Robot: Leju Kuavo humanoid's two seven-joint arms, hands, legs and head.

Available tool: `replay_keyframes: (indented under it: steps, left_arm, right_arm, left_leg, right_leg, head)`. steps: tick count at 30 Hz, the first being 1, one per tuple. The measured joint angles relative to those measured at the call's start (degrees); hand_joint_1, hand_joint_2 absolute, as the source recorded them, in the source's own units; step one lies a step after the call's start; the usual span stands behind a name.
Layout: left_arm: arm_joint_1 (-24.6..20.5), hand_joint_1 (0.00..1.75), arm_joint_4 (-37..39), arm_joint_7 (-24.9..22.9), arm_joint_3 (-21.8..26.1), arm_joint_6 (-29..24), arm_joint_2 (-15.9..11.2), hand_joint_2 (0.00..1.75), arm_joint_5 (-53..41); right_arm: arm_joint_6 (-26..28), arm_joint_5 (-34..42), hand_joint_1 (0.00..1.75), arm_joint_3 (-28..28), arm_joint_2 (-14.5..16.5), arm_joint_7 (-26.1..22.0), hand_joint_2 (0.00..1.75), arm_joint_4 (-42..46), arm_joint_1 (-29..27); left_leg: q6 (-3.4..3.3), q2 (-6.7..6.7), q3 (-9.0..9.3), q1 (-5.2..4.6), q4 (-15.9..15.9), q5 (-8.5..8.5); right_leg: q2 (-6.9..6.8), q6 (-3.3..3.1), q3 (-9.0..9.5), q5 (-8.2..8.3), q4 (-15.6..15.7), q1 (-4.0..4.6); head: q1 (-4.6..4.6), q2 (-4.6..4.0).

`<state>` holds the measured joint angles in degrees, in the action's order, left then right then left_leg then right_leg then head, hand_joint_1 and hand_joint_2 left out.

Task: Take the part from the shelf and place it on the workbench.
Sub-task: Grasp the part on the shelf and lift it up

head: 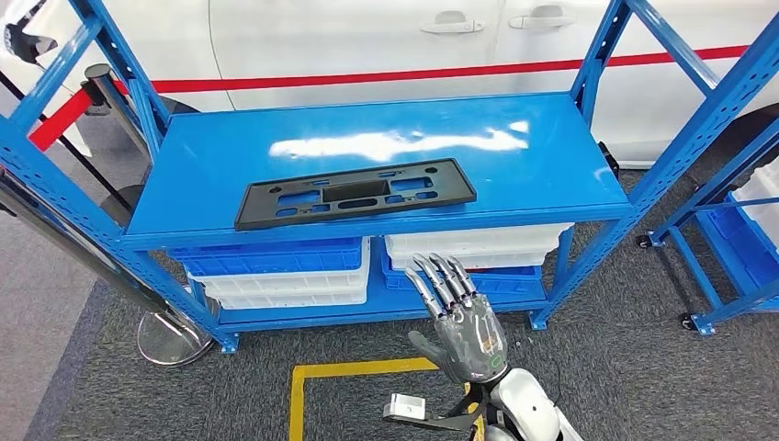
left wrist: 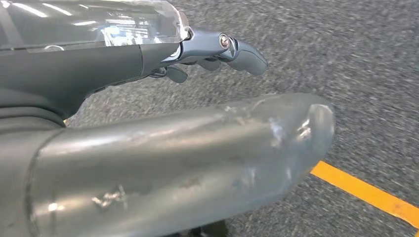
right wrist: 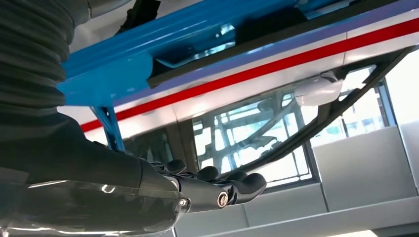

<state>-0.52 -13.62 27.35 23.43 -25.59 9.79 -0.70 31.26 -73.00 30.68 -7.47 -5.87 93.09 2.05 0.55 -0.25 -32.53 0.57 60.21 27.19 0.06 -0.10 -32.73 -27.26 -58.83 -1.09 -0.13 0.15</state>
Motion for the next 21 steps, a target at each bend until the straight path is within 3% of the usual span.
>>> replay_keyframes:
  steps: [3, 5, 6, 8, 10, 11, 12, 13, 15, 16, 19, 21]
  left_arm:
    - [-0.08, 0.00, 0.00, -0.20, 0.01, 0.32, -0.01, 0.00, -0.81]
    - [-0.07, 0.00, 0.00, -0.31, 0.02, 0.54, -0.01, 0.00, -1.38]
    - [-0.09, 0.00, 0.00, -0.36, 0.02, 0.61, 0.01, 0.00, -1.65]
    - [-0.12, 0.00, 0.00, -0.47, 0.02, 0.70, 0.02, 0.00, -2.21]
    - [-0.09, 0.00, 0.00, -0.64, 0.02, 0.75, 0.01, 0.00, -2.65]
    - [-0.07, 0.00, 0.00, -0.71, 0.02, 0.77, 0.01, 0.00, -2.78]
    - [-0.06, 0.00, 0.00, -0.75, 0.02, 0.77, 0.01, 0.00, -2.87]
    - [-0.07, 0.00, 0.00, -0.76, 0.02, 0.78, 0.02, 0.00, -2.91]
    - [-0.09, 0.00, 0.00, -0.77, 0.02, 0.80, 0.08, 0.00, -2.95]
    - [-0.10, 0.00, 0.00, -0.77, 0.02, 0.80, 0.10, 0.00, -2.96]
    - [-0.17, 0.00, 0.00, -0.77, 0.02, 0.81, 0.13, 0.00, -2.97]
    - [-0.18, 0.00, 0.00, -0.77, 0.02, 0.81, 0.14, 0.00, -2.97]
  right_arm:
    - [2.20, -4.58, 0.00, 1.01, 1.00, 2.38, 1.75, -2.69, 0.96]
    - [3.81, -7.93, 0.00, 1.67, 1.69, 4.12, 1.75, -4.64, 1.65]
    - [4.66, -9.53, 0.00, 1.95, 2.00, 4.96, 1.75, -5.55, 1.98]
    - [6.16, -12.52, 0.00, 2.43, 2.45, 6.57, 1.75, -7.24, 2.42]
    - [7.29, -15.04, 0.00, 2.77, 2.72, 7.88, 1.75, -8.70, 2.56]
    - [7.68, -15.89, 0.00, 2.90, 2.83, 8.32, 1.75, -9.25, 2.61]
    - [7.92, -16.39, 0.00, 2.99, 2.96, 8.60, 1.75, -9.66, 2.69]
    - [8.04, -16.63, 0.00, 3.03, 3.08, 8.75, 1.75, -9.94, 2.82]
    - [8.19, -16.86, 0.00, 3.11, 3.35, 8.87, 1.75, -10.39, 3.15]
    - [8.27, -16.89, 0.00, 3.14, 3.46, 8.88, 1.75, -10.57, 3.27]
    - [8.42, -16.93, 0.00, 3.26, 3.73, 8.89, 1.75, -11.06, 3.40]
    - [8.45, -16.94, 0.00, 3.40, 3.99, 8.89, 1.75, -11.31, 3.52]
  left_leg:
    - [-0.91, -0.13, 0.43, -0.23, -1.40, -0.25]
    - [-1.76, -0.04, 0.56, -0.07, -1.99, -0.70]
    - [-2.15, 0.02, 0.62, 0.03, -2.28, -0.92]
    - [-2.60, 0.10, 0.56, -0.09, -2.43, -1.06]
    - [-2.74, 0.08, 0.49, -0.31, -2.36, -1.05]
    - [-2.76, 0.06, 0.51, -0.42, -2.29, -1.02]
    - [-2.76, 0.01, 0.58, -0.51, -2.21, -0.97]
    - [-2.72, -0.03, 0.66, -0.59, -2.13, -0.89]
    - [-2.42, -0.07, 0.66, -0.84, -1.93, -0.70]
    - [-2.16, -0.07, 0.61, -0.89, -1.87, -0.64]
    - [-1.24, -0.02, 0.62, -0.78, -1.87, -0.50]
    - [-0.56, 0.00, -0.27, -0.68, 0.42, 1.20]
  right_leg:
    - [0.01, 1.05, -0.11, 0.30, 0.29, 0.14]
    - [-0.01, 1.59, -0.49, -0.53, -0.67, 0.03]
    - [-0.01, 1.79, -1.39, -1.82, -2.63, -0.02]
    - [-0.02, 2.00, -4.71, -5.40, -9.55, -0.08]
    - [-0.02, 2.05, -7.51, -6.89, -15.12, -0.08]
    - [-0.03, 1.95, -7.52, -6.04, -15.01, -0.07]
    - [-0.03, 1.73, -6.42, -4.26, -12.66, -0.03]
    - [-0.04, 1.38, -4.48, -2.12, -8.71, 0.09]
    - [-0.14, 0.73, -1.18, 0.30, -1.85, 0.50]
    - [-0.15, 0.51, -0.46, 0.60, -0.20, 0.71]
    - [-0.08, -0.04, -0.27, 0.77, 0.70, 0.69]
    - [-0.18, -0.64, 0.01, 1.06, 1.28, 0.31]
  head:
    - [0.06, 0.01]
    - [0.14, 0.02]
    - [0.21, 0.02]
    - [0.33, 0.01]
    - [0.33, 0.01]
    - [0.33, 0.01]
    - [0.33, 0.01]
    - [0.33, 0.01]
    - [0.30, 0.01]
    - [0.28, 0.01]
    - [0.25, 0.01]
    - [0.15, 0.01]
